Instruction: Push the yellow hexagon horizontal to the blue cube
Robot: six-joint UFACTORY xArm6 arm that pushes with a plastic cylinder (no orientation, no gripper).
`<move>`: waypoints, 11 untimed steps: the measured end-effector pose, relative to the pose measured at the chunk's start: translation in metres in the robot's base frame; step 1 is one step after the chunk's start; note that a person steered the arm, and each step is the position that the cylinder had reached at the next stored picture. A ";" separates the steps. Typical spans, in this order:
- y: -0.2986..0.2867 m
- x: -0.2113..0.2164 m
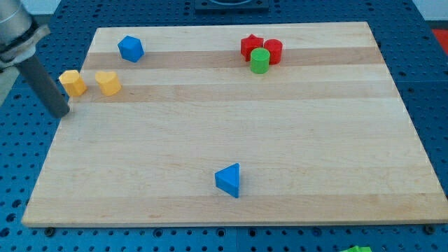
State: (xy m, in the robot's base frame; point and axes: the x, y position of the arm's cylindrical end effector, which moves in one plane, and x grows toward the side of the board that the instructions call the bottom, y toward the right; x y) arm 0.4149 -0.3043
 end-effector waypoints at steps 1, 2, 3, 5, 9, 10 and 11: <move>0.000 -0.010; 0.000 -0.013; 0.000 -0.018; 0.006 -0.051; 0.007 -0.091; 0.010 -0.124; 0.017 -0.137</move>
